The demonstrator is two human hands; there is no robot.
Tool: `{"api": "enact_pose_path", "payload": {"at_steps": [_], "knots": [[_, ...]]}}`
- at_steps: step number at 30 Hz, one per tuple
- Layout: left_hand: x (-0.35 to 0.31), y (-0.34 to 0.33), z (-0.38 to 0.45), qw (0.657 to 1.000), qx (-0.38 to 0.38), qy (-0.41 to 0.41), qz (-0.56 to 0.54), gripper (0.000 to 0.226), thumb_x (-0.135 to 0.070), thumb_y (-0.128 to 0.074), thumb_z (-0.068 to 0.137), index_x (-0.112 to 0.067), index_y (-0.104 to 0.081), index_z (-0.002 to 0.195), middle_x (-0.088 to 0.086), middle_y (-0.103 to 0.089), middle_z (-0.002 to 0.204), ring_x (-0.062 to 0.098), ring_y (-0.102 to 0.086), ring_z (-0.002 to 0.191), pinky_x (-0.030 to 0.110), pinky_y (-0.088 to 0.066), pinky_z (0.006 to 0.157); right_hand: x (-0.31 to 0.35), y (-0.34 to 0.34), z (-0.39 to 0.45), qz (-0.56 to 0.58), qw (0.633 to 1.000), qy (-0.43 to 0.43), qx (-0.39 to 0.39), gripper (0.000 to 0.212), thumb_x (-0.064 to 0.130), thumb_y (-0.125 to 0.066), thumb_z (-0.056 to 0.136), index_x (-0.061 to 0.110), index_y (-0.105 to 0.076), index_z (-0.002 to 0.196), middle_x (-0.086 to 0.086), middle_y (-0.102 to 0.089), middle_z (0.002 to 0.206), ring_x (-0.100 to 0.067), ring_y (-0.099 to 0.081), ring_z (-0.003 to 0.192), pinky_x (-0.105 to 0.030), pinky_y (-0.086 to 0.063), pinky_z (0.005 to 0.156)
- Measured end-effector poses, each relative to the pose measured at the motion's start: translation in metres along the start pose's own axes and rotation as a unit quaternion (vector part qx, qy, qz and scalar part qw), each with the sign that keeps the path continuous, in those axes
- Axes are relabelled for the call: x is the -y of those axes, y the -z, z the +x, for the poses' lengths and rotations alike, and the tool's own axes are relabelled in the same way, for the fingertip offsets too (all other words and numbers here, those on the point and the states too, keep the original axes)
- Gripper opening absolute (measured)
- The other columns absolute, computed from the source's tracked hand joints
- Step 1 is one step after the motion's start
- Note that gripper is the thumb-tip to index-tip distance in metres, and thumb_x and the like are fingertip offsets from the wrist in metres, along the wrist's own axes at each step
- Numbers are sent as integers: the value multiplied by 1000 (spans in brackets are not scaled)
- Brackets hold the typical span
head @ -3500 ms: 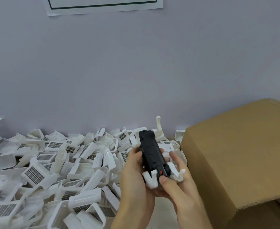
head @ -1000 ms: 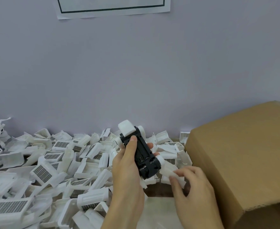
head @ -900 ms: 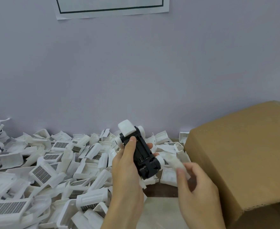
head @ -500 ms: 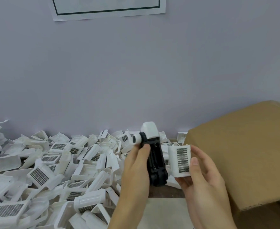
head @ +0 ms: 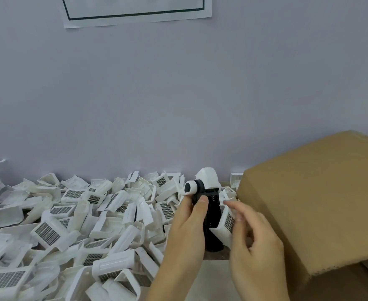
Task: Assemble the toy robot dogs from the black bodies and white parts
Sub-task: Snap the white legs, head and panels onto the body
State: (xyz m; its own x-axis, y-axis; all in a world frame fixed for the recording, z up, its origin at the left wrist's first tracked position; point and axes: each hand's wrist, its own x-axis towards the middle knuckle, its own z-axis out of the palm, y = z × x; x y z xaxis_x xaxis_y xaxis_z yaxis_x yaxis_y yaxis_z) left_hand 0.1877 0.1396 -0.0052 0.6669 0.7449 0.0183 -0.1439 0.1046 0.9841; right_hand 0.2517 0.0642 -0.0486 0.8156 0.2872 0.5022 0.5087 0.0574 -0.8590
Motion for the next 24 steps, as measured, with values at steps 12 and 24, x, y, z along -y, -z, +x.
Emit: {"api": "enact_pose_path", "payload": {"at_steps": [12,24], "knots": [[5,7,3,1000,-19,23,2,38,-22,-41,103,-37,-75,93,-9,-68,62,8,-65,59,41,-52,78,-2,0,-3,12,999,7,35,51,41,-73,76,24,-71,124,13,-74,104,-3,-71,94,-12,-53,74],[9,-11,-6,994,102,-12,28,35,-31,-41,104,-49,-70,112,-9,-74,115,16,-70,110,43,-58,93,12,4,4,65,994,-43,-80,49,68,-57,64,43,-71,104,22,-74,82,8,-68,78,-1,-45,63]]}}
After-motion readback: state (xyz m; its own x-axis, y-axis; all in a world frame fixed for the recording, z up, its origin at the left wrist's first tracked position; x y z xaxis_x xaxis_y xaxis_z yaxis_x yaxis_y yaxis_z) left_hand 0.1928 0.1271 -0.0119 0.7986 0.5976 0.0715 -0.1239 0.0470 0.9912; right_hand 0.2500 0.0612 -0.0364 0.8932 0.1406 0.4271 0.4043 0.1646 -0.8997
